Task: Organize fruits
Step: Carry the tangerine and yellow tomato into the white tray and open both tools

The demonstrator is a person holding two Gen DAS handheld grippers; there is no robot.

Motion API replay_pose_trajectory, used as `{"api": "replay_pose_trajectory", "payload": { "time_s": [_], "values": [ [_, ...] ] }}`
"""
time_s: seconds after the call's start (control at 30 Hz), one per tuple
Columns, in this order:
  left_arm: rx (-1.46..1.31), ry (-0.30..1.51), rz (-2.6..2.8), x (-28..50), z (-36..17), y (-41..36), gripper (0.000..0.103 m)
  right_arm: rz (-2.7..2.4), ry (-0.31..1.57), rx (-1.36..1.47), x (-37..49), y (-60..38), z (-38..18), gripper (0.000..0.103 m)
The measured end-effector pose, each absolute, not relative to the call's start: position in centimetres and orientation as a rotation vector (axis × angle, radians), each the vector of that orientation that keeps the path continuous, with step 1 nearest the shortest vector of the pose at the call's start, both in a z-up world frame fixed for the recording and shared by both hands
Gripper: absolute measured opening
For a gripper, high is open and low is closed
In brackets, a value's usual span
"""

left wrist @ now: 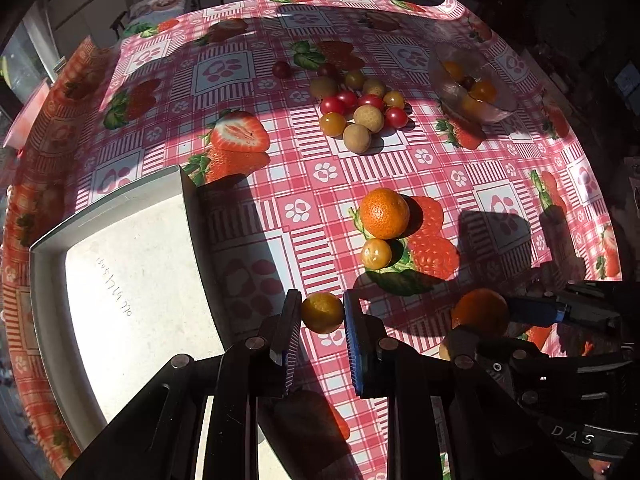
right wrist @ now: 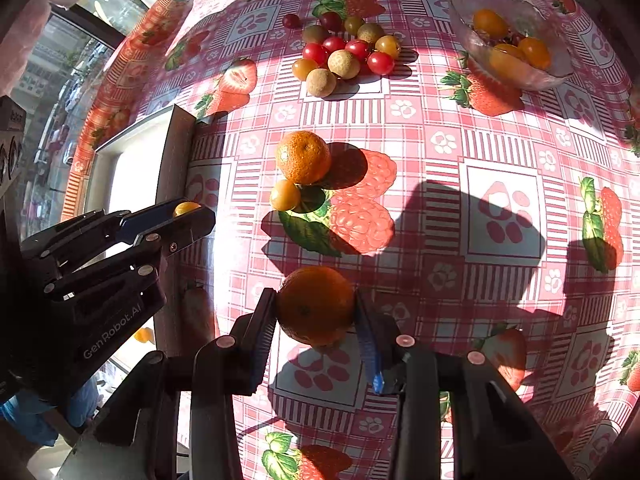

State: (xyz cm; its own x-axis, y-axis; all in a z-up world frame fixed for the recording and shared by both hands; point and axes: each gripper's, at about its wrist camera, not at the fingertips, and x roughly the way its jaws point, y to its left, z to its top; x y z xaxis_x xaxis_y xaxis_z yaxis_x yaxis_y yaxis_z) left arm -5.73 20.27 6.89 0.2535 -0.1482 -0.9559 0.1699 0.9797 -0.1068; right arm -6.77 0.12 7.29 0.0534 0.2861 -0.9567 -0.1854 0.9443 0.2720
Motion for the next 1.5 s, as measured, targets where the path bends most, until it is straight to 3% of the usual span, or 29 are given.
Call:
{"api": "replay_pose_trajectory", "payload": {
  "time_s": [0.43, 0.83, 1.5],
  "values": [
    [-0.091, 1.254, -0.098, -8.9, 9.1, 26.9, 0.023, 0.444, 1.458, -0.005, -7.5, 6.2, 9.7, 0.042],
    [-0.14, 1.281, 0.061, -11.4, 7.4, 34.7, 0.023, 0.592, 1.447, -0.103, -8.3, 15.2, 10.1, 0.042],
    [-0.078, 1.38, 0.123, -11.9, 3.8, 36.9, 0.023, 0.602, 1.551, -0.253, -8.8, 21.8, 4.3, 0.043]
  ]
}}
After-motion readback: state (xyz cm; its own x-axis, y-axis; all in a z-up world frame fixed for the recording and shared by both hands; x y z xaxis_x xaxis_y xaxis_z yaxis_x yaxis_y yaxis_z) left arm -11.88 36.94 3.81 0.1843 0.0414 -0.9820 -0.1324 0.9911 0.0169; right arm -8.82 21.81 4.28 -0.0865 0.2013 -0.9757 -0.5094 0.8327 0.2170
